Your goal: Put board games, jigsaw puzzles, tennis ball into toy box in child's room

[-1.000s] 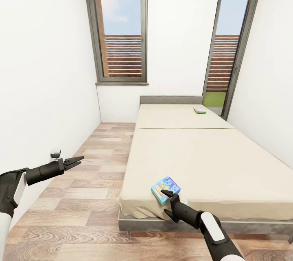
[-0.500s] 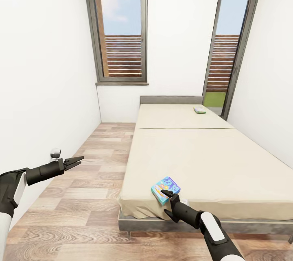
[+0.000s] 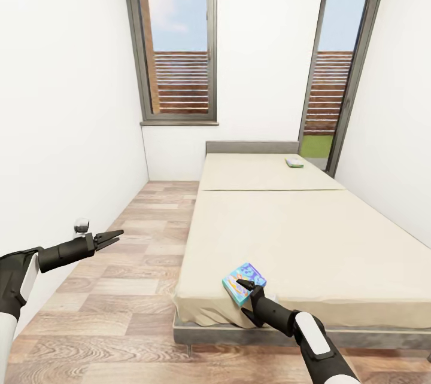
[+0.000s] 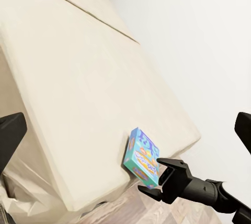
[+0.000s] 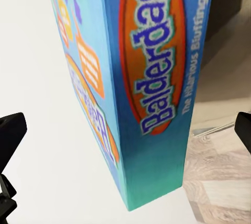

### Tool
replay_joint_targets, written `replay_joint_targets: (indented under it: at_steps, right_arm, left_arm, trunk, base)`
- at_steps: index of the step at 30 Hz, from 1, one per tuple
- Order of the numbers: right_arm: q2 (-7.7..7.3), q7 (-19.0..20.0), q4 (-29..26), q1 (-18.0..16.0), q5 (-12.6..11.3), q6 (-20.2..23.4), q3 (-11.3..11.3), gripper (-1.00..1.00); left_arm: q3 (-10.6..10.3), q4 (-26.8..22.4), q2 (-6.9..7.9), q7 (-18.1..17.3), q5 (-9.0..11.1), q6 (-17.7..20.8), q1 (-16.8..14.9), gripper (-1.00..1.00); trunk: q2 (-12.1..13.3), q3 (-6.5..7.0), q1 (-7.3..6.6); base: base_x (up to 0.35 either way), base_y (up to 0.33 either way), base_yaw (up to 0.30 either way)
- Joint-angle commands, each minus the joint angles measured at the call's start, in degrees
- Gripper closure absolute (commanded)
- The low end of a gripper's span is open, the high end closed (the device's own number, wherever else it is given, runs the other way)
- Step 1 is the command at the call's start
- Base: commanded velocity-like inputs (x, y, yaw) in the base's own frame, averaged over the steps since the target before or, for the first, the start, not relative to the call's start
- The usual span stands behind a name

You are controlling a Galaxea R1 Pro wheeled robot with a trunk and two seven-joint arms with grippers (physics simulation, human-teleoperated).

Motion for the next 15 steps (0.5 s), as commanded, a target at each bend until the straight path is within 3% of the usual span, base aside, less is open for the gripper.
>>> replay_joint_targets:
  at_steps: [1,11,12,15]
  right_arm:
    - [0.08,0.2,0.0,0.0,0.3,0.4,-0.4,-1.00]
    - [0.13,0.2,-0.1,0.0,0.4,0.5,-0.4,-1.00]
    - [0.14,0.2,-0.1,0.0,0.4,0.5,-0.4,1.00]
    - [0.10,0.2,-0.1,0.0,0.4,0.5,-0.4,1.00]
  left_arm:
    - [0.0,0.0,0.01,-0.1,0.1,0.5,0.0,-1.00]
    - [0.0,0.0,0.01,-0.1,0.1,0.5,0.0,-1.00]
    - [0.0,0.0,0.01,-0.1,0.1,0.5,0.0,-1.00]
    - [0.1,0.0,0.01,-0.1,0.1,0.5,0.0,-1.00]
  trunk:
    - [0.0,-0.06,-0.01]
    - [0.0,-0.06,-0.01]
    - [0.0,-0.06,-0.01]
    - [0.0,-0.06,-0.01]
  base:
    - [0.019,0.000,0.000]
    - [0.005,0.000,0.000]
    - [0.000,0.000,0.000]
    - [0.000,0.000,0.000]
